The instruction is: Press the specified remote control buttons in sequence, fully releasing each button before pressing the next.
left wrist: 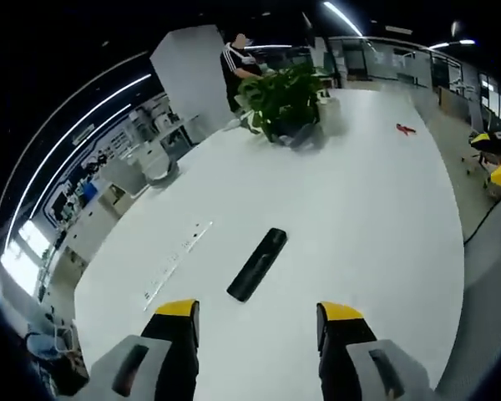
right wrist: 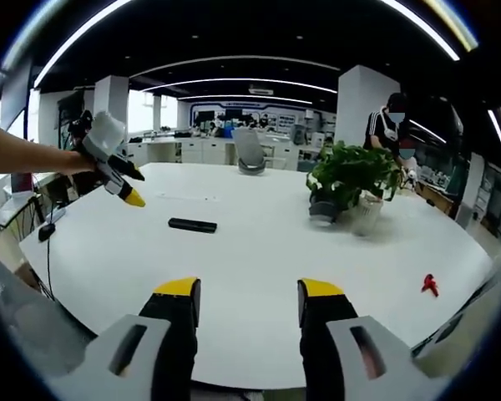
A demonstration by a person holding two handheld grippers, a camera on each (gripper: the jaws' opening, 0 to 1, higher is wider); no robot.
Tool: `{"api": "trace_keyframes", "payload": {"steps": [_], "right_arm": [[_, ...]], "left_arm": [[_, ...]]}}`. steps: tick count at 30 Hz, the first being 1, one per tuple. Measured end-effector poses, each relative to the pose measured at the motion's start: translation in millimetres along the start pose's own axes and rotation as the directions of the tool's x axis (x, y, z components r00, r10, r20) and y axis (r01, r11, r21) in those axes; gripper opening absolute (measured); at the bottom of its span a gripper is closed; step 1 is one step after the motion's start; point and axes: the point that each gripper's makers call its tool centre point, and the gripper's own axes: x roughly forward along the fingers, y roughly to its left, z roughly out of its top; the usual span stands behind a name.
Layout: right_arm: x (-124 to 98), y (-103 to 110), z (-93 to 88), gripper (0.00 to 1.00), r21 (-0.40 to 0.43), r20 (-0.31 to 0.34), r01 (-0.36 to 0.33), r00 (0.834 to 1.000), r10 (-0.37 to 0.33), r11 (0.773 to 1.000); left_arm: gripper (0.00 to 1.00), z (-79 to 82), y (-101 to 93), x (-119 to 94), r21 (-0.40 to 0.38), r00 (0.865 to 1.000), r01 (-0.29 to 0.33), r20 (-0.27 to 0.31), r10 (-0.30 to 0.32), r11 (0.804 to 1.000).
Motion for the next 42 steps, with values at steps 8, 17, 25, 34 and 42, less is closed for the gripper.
{"api": "trace_keyframes", "payload": {"steps": [8,17,25,34,42], "right_arm": [[1,-2,-3.3,0.45,0.002,-0.018,0.008,1.0,-0.008,1.0],[2,-4,-5.5,0.42,0.003,-0.031,0.017,0.999,-0.017,1.0],[4,-4,-9.9,0.41,-0.002,-0.056,0.02,0.998,-0.02,1.0],[6,-4,-13.9,0.4,-0.01,-0.08,0.019,0.997,-0.02,1.0],[7,-2,-16.2,0.39,-0.008,-0.092,0.013,0.996,-0.014,1.0]], "left_arm": [[0.47,-0.7,9.3,40,0.102,0.995,0.07,-0.072,-0.063,0.992],[0.42,-2.3,12.8,85,0.143,0.986,0.145,-0.099,-0.132,0.979],[0.39,-18.4,19.9,123,0.105,0.971,0.185,-0.176,-0.165,0.977],[0.34,-35.7,22.6,142,0.029,0.943,0.247,-0.239,-0.233,0.969],[0.35,-43.5,17.7,154,0.028,0.919,0.293,-0.284,-0.274,0.956]]}}
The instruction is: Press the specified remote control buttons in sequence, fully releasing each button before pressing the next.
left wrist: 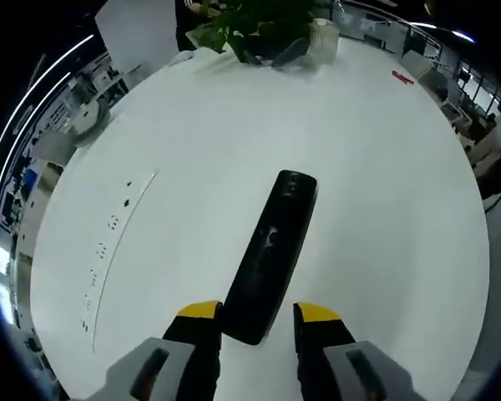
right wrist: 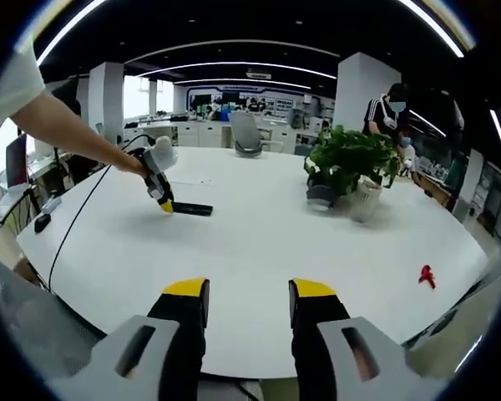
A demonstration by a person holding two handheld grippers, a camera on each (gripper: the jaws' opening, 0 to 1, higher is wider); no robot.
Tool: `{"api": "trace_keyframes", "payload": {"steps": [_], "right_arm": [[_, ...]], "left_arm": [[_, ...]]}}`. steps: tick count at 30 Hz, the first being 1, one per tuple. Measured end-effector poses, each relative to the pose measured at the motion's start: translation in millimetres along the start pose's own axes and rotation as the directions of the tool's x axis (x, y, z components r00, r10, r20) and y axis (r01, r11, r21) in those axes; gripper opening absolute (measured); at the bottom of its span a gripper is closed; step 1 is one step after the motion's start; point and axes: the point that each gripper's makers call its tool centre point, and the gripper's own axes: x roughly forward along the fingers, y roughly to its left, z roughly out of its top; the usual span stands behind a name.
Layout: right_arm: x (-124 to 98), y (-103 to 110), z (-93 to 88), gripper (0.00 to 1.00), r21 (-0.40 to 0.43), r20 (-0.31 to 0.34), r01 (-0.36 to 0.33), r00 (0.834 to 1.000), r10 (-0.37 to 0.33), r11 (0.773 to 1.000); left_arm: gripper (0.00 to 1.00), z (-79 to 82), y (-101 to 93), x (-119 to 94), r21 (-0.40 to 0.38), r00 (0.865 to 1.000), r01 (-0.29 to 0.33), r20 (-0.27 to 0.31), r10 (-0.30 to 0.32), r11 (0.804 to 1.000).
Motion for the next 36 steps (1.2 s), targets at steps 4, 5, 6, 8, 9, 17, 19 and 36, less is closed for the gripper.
{"api": "trace_keyframes", "payload": {"steps": [4,5,6,8,9,17,19,36], "right_arm": [[0,0,1.3,0.39,0.004,0.007,-0.002,1.0,0.002,1.0],[0,0,0.5,0.39,0.003,0.003,0.0,1.0,0.0,1.0],[0,0,0.1,0.39,0.003,0.001,0.001,1.0,-0.001,1.0],[0,-1,0.3,0.39,0.002,0.001,0.002,1.0,-0.002,1.0],[0,-1,0.2,0.38,0.002,0.001,0.002,1.0,-0.002,1.0],[0,-1,0.9,0.38,0.001,0.004,0.003,1.0,-0.003,1.0],[0,-1,1.4,0.37,0.004,0.008,0.003,1.0,-0.003,1.0],[-2,0,3.2,0.36,0.009,0.019,-0.004,1.0,0.004,1.0]], "left_arm": [[0.37,1.9,-0.1,3,-0.028,0.999,0.037,-0.005,-0.038,0.999],[0.37,1.5,0.2,3,-0.037,0.999,0.042,-0.009,-0.042,0.998],[0.37,1.0,-0.5,3,-0.046,0.999,0.05,-0.013,-0.05,0.998],[0.36,0.6,-1.6,3,-0.051,0.998,0.059,-0.013,-0.06,0.997],[0.35,0.6,-2.2,4,-0.052,0.998,0.062,-0.014,-0.062,0.997],[0.25,-0.5,-15.2,2,0.003,0.997,0.07,-0.029,-0.07,0.998],[0.24,-0.6,-19.9,2,0.008,0.997,0.066,-0.035,-0.066,0.998],[0.23,-9.2,-55.4,-4,0.088,0.996,0.071,-0.056,-0.066,0.994]]}}
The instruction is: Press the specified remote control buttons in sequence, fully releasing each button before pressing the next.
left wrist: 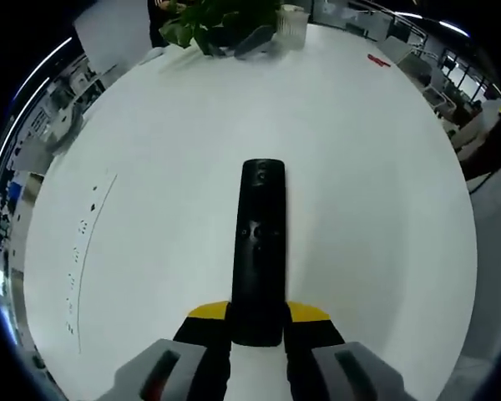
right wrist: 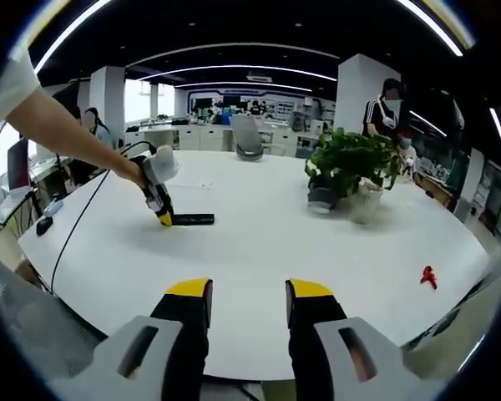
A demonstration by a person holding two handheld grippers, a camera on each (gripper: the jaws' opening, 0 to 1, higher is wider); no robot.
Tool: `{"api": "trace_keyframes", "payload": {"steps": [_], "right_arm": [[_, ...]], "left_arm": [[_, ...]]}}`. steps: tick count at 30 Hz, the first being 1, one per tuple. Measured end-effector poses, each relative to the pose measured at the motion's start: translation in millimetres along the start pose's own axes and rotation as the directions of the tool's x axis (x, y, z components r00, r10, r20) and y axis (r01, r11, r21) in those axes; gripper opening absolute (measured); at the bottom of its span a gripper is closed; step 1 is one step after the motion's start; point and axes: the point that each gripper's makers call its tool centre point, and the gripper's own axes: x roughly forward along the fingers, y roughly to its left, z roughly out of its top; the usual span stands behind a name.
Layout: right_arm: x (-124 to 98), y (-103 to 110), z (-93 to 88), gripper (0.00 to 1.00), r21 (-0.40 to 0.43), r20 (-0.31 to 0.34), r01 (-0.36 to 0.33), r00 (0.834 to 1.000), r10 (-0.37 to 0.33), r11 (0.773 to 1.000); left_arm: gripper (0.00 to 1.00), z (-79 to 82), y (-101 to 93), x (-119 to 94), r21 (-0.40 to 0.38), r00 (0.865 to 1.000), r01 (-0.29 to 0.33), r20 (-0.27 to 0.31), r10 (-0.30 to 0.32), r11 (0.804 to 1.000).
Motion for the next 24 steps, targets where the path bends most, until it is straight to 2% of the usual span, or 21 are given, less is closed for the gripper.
{"api": "trace_keyframes", "payload": {"steps": [10,15,21,24], "right_arm": [[-2,-1,3.3,0.35,0.008,0.017,-0.002,1.0,0.001,1.0],[-3,0,5.0,0.35,0.006,0.028,-0.009,1.0,0.008,1.0],[-4,0,6.5,0.34,0.013,0.04,-0.011,0.999,0.011,1.0],[-4,0,8.0,0.34,0.013,0.049,-0.013,0.999,0.013,1.0]], "left_arm": [[0.23,-6.9,-37.8,-2,0.027,0.999,0.013,-0.048,-0.012,1.0],[0.23,-12.7,-59.7,-3,0.122,0.996,0.014,-0.094,-0.003,0.992],[0.23,-18.6,-74.8,-6,0.172,0.99,0.008,-0.139,0.016,0.985],[0.23,-20.9,-82.3,-7,0.17,0.988,0.019,-0.153,0.007,0.985]]}}
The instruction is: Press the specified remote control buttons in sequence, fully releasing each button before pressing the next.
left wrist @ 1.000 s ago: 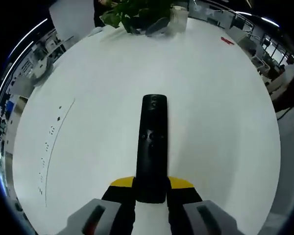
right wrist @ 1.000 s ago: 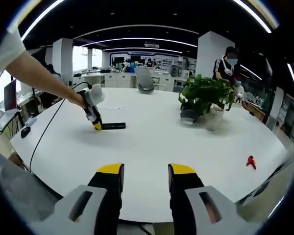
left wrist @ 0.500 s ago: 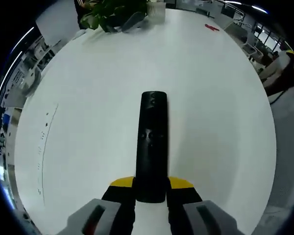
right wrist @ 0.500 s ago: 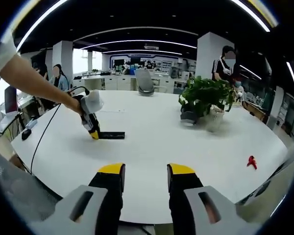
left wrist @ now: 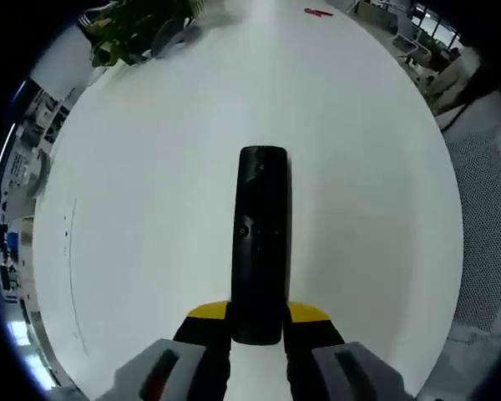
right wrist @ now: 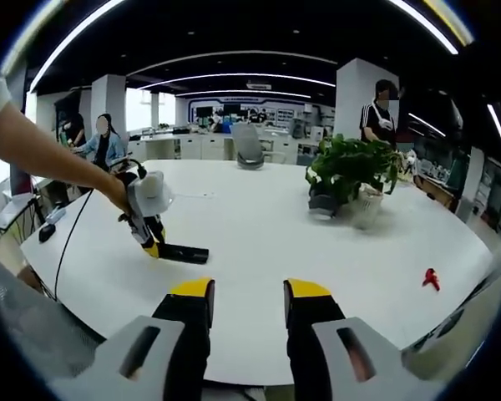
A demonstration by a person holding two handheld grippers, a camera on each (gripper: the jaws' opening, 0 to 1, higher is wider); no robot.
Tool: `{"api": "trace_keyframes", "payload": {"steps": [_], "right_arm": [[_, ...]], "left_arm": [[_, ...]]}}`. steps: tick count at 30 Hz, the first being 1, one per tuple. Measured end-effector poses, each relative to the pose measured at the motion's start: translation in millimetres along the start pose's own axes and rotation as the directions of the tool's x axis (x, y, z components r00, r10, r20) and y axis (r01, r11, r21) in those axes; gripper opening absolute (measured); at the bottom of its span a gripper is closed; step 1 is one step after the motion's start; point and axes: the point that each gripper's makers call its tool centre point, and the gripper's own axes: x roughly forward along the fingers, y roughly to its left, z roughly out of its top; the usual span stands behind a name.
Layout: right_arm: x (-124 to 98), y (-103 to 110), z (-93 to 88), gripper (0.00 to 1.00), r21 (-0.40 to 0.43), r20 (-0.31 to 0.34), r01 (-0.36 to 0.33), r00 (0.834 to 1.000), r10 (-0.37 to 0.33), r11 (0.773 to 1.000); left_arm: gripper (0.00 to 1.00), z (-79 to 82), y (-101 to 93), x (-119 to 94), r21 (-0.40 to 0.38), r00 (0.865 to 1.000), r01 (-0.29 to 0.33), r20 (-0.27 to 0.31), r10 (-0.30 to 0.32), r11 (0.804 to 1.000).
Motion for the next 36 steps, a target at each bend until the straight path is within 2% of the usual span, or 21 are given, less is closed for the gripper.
{"api": "trace_keyframes", "payload": {"steps": [15,18,24,36], "right_arm": [[0,1,2.3,0.32,-0.002,0.016,-0.006,1.0,0.007,1.0],[-1,0,2.4,0.32,0.004,0.017,-0.006,1.0,0.006,1.0],[0,1,1.4,0.32,-0.001,0.012,-0.007,1.0,0.007,1.0],[-3,1,5.1,0.31,0.013,0.036,-0.016,0.999,0.016,1.0]], "left_arm": [[0.23,-9.0,-41.3,-3,-0.086,1.0,0.03,0.011,-0.029,0.996],[0.23,-9.1,-47.6,-4,-0.067,1.0,0.007,0.029,-0.005,0.998],[0.23,-11.0,-65.0,-6,-0.071,0.998,0.025,0.05,-0.021,0.997],[0.23,-11.4,-84.8,-7,-0.089,0.997,0.028,0.069,-0.022,0.996]]}}
